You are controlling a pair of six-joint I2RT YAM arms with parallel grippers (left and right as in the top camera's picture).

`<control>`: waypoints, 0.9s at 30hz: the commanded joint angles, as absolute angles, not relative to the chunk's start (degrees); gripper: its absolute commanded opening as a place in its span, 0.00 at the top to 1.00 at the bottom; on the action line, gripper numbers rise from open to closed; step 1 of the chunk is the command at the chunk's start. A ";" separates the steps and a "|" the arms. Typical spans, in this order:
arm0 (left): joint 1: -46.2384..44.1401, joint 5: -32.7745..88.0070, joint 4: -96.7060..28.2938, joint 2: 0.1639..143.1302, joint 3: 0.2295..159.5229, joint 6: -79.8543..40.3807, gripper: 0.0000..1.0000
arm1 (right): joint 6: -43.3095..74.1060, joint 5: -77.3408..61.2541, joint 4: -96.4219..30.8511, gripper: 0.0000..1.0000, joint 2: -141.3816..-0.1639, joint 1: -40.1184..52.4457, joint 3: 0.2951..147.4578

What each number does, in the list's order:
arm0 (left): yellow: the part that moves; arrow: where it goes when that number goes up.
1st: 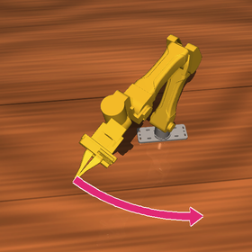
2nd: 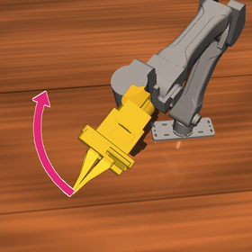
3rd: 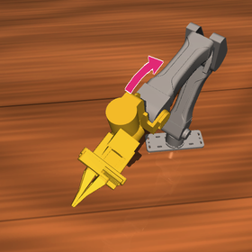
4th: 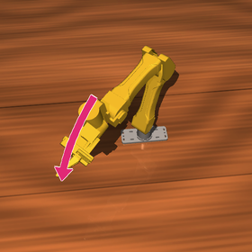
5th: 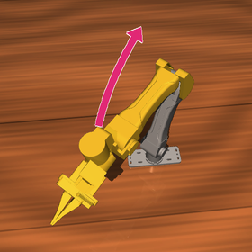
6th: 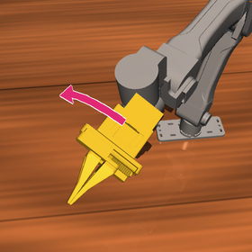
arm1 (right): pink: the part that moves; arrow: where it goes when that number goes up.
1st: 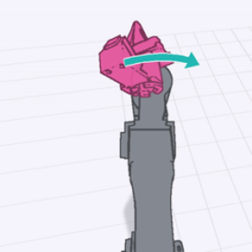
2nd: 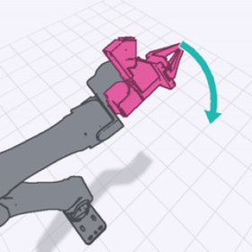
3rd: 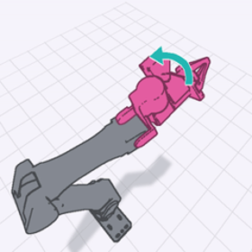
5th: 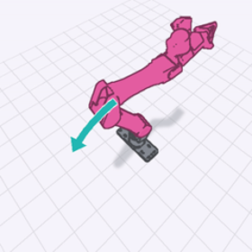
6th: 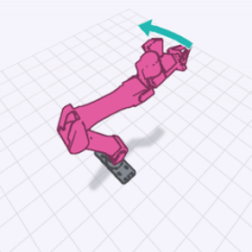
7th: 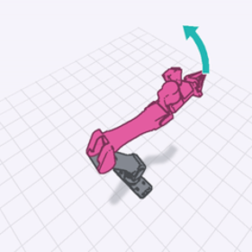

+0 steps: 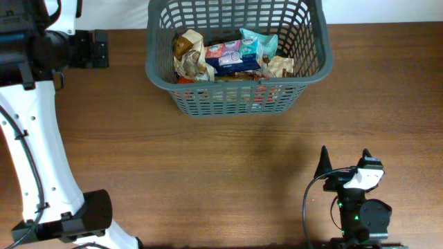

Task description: Pack container

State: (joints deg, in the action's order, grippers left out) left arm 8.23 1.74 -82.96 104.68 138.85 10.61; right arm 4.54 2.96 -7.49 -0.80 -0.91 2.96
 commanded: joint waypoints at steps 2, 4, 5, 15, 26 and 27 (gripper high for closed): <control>8.43 2.17 -82.78 105.08 138.80 9.87 0.01 | 4.78 3.84 -6.39 0.01 -0.19 -0.47 1.34; 8.43 2.17 -82.78 105.08 138.80 9.89 0.01 | 4.78 3.84 -6.39 0.01 -0.19 -0.47 1.34; 8.43 2.17 -82.78 105.08 138.80 9.89 0.01 | 4.78 3.84 -6.42 0.01 -0.19 -0.47 1.34; 8.43 2.20 -82.78 105.08 138.80 9.87 0.01 | 4.78 3.84 -6.42 0.01 -0.19 -0.47 1.34; 8.40 1.61 -82.67 99.72 137.53 9.89 0.01 | 4.78 3.84 -6.39 0.01 -0.19 -0.47 1.34; 8.40 1.58 -81.82 97.80 136.00 9.89 0.01 | 4.78 3.84 -6.39 0.01 -0.19 -0.47 1.34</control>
State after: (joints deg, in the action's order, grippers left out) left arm 8.23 1.74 -82.87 104.07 138.63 10.61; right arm 4.56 2.98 -6.76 -0.80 -0.91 2.04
